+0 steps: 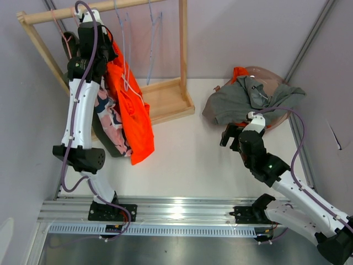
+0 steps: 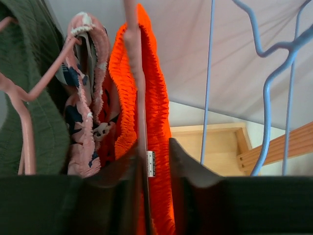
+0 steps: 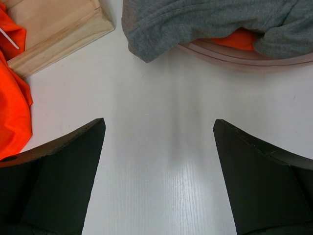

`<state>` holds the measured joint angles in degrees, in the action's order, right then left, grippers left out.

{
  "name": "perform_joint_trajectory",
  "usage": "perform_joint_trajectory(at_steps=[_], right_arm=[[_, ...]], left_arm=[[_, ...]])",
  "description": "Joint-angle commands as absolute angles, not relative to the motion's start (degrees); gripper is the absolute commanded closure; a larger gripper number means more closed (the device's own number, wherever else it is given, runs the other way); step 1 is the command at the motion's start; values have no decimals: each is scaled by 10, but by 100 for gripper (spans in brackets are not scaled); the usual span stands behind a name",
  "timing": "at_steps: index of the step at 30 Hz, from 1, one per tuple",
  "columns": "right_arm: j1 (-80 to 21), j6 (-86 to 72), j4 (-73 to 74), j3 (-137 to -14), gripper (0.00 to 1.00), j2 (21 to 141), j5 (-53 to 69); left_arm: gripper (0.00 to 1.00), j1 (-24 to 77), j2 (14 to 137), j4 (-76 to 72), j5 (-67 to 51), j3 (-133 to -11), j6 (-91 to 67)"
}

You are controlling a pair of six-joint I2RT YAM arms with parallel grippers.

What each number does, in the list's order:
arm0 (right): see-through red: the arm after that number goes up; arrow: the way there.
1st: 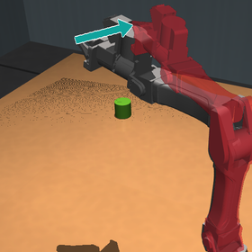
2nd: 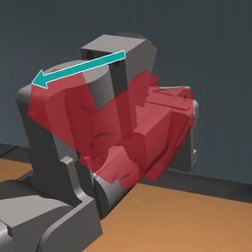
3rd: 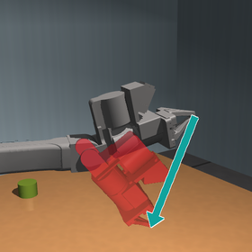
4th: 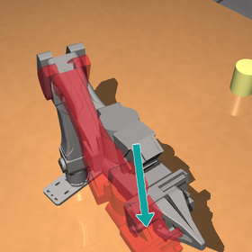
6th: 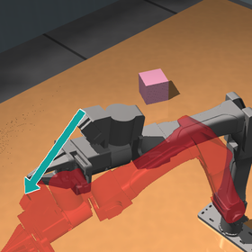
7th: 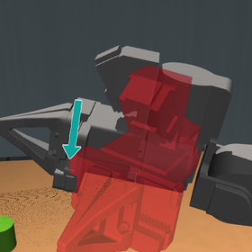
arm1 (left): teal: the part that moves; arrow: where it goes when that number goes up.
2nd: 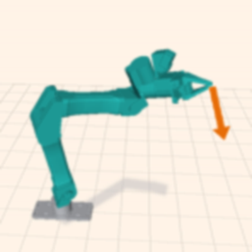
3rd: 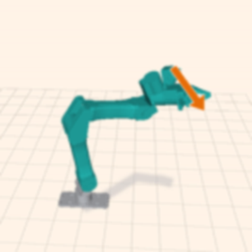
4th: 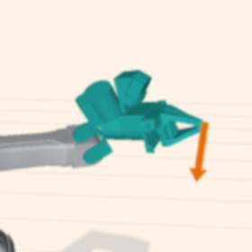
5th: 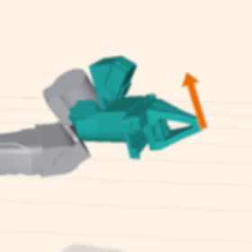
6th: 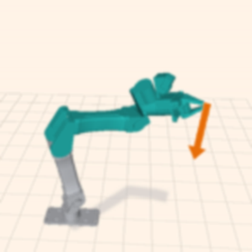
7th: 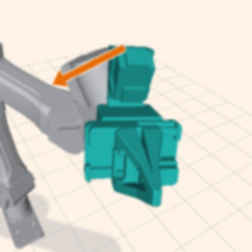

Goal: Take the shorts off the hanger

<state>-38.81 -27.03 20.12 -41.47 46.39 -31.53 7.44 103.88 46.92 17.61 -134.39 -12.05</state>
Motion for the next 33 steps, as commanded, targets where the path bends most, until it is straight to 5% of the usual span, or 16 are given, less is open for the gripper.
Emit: perform_joint_trajectory(at_steps=[1, 3, 17, 26, 33], right_arm=[[-391, -275, 192, -428, 1, 471, -328], [-391, -274, 188, -428, 1, 473, -326], [-476, -209, 60, -450, 1, 504, -230], [-728, -63, 7, -739, 1, 758, -320], [-780, -17, -11, -971, 1, 947, -343]], left_arm=[[81, 68, 1034, 459, 176, -1380, -118], [99, 67, 1034, 461, 179, -1386, -120], [100, 75, 982, 440, 84, -1455, -146], [100, 85, 907, 409, 72, -1317, -158], [100, 87, 882, 417, 55, -1294, -160]])
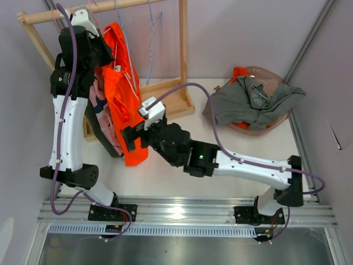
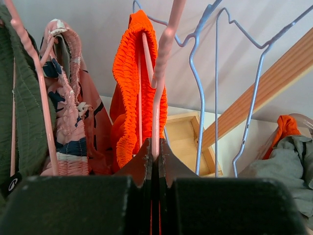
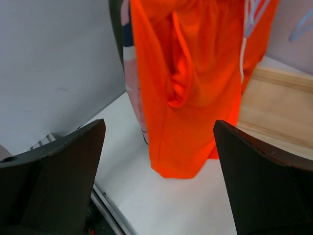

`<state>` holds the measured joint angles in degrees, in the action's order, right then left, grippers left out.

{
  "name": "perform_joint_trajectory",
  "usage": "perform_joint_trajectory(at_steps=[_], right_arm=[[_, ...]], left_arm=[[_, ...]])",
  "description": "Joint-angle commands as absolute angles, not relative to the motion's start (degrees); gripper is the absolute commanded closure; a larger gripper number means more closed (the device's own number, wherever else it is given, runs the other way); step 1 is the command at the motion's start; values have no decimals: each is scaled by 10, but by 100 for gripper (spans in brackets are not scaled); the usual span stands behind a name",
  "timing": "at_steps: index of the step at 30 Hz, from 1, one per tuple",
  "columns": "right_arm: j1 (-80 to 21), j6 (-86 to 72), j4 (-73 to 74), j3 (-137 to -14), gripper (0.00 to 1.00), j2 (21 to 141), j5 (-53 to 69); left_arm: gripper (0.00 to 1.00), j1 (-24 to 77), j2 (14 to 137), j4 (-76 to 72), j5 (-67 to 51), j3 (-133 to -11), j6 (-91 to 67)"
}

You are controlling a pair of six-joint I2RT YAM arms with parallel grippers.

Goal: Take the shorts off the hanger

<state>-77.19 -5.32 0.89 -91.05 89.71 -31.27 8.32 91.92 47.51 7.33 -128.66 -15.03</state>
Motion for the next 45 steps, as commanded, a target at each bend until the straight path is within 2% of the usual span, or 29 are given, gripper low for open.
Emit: perform_joint_trajectory(at_steps=[1, 7, 15, 17, 19, 20, 21, 23, 26, 31, 35, 37, 40, 45], right_arm=[[-783, -13, -10, -1009, 1, 963, -346], [-786, -15, -11, -1091, 1, 1048, -366], [-775, -11, -49, -1092, 1, 1085, -423], [-770, -11, -61, -1087, 3, 1087, -433], [-767, -9, -69, -1080, 26, 1087, -435], [-766, -8, -72, -1076, 54, 1085, -434], [-767, -10, -72, -1065, 67, 1082, -433], [-773, -23, -69, -1050, 100, 1071, -437], [-801, -38, -98, -971, 100, 1046, -446], [-868, -110, -88, -834, 100, 1009, -493], [-912, -213, -52, -779, 100, 1001, -514], [-916, -239, -40, -773, 100, 1003, -513], [-906, -217, -48, -780, 100, 1006, -521], [-840, -160, -74, -809, 100, 1003, -491]], left_arm=[[100, 87, 878, 418, 51, -1294, -160], [100, 87, 850, 421, 27, -1278, -173], [100, 87, 803, 439, 8, -1243, -185], [100, 87, 782, 427, 4, -1219, -188], [100, 87, 773, 423, 4, -1206, -190], [100, 87, 774, 424, 4, -1204, -190], [100, 87, 774, 425, 4, -1205, -188], [100, 87, 777, 424, 5, -1205, -185], [100, 86, 787, 424, 17, -1221, -176], [100, 85, 844, 444, 48, -1313, -154], [100, 83, 888, 468, 48, -1390, -155], [100, 83, 888, 468, 40, -1386, -164], [100, 83, 846, 438, 19, -1299, -178], [100, 84, 774, 441, -23, -1240, -183]])
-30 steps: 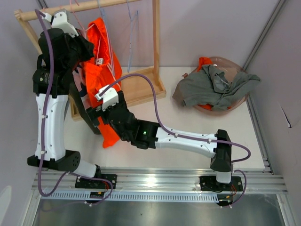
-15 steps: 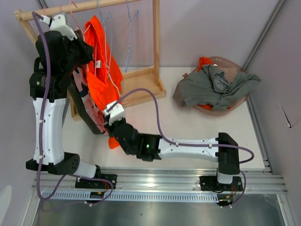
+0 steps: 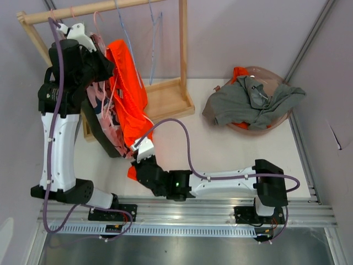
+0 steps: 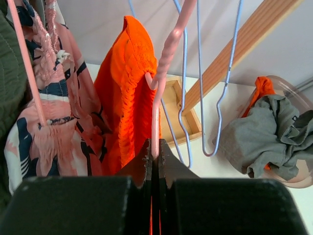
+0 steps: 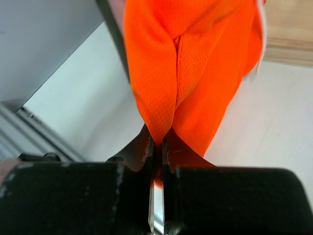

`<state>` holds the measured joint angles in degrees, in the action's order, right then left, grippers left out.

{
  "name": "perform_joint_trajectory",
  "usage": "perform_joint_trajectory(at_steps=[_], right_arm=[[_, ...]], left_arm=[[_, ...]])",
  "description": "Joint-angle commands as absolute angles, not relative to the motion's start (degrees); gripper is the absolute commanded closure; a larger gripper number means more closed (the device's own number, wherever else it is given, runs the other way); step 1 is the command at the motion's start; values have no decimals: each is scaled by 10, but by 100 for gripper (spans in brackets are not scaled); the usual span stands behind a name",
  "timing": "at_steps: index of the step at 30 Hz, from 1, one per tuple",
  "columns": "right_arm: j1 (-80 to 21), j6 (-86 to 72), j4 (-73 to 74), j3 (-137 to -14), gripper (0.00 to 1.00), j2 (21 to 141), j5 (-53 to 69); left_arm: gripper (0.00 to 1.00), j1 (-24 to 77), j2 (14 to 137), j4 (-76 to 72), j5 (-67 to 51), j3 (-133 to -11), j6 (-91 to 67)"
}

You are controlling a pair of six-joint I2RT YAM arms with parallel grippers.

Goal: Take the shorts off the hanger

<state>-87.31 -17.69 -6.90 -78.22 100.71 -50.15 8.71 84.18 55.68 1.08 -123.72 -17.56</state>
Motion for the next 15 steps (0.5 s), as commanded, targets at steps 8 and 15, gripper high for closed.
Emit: perform_joint_trajectory(at_steps=[8, 15], right_arm=[[-657, -43, -49, -949, 100, 971, -420], [-457, 15, 19, -1100, 100, 948, -384]], left_arm=[[100, 118, 605, 446, -122, -1015, -228], [100, 128, 539, 482, -106, -991, -208]])
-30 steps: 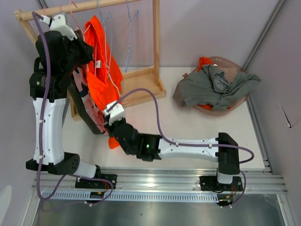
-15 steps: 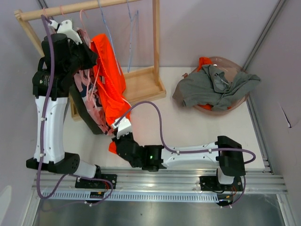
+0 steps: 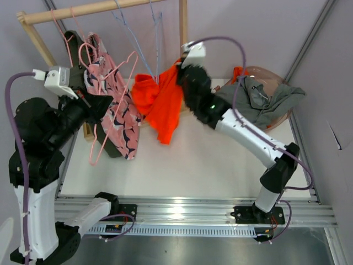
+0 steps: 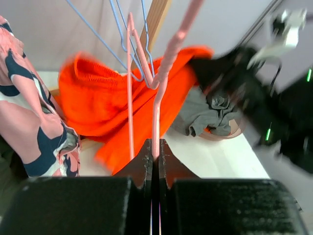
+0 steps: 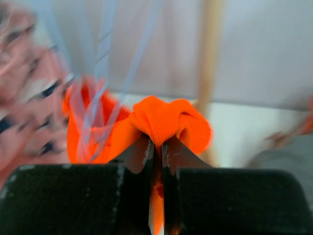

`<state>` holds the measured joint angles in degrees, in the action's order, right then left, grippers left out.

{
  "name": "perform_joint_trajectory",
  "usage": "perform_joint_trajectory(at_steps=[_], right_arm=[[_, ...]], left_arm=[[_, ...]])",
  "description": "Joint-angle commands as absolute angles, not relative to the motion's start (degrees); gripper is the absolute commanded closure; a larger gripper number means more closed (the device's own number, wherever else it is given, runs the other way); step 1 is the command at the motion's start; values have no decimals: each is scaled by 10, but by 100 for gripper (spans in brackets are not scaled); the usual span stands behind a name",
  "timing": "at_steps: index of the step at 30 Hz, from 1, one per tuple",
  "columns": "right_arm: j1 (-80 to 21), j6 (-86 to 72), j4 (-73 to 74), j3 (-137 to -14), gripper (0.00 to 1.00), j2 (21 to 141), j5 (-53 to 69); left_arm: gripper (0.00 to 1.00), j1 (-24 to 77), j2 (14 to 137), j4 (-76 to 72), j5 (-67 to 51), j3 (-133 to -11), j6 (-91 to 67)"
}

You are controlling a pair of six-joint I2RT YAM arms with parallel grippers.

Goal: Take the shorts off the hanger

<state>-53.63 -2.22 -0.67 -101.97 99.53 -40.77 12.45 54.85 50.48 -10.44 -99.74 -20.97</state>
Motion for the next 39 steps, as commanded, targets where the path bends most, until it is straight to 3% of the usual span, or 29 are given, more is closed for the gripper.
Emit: perform_joint_trajectory(at_steps=[1, 5, 9, 16, 21, 22, 24, 25, 31, 39], right_arm=[[-428, 12, 46, -1124, 100, 950, -374], [-305, 3, 105, -1256, 100, 972, -333], [-202, -17, 131, -1262, 100, 966, -319], [-76, -97, 70, -1017, 100, 866, -273], [-59, -140, 50, -855, 100, 843, -263], [-58, -156, 54, -818, 87, 839, -258], [-58, -177, 57, -777, 23, 825, -229], [-59, -187, 55, -755, 1, 817, -220], [-90, -253, 16, -570, 1, 702, -193], [-123, -290, 27, -416, 0, 556, -143]], left_arm=[[100, 129, 537, 484, -99, -992, -207], [100, 134, 541, 482, -84, -991, -203], [100, 134, 546, 475, -65, -988, -200], [100, 134, 567, 469, -29, -998, -191], [100, 134, 617, 489, 17, -1055, -175], [100, 134, 647, 497, 38, -1083, -168], [100, 134, 681, 512, 65, -1137, -162], [100, 134, 712, 514, 75, -1171, -155], [100, 134, 817, 523, 125, -1333, -144], [100, 130, 946, 479, 162, -1396, -117]])
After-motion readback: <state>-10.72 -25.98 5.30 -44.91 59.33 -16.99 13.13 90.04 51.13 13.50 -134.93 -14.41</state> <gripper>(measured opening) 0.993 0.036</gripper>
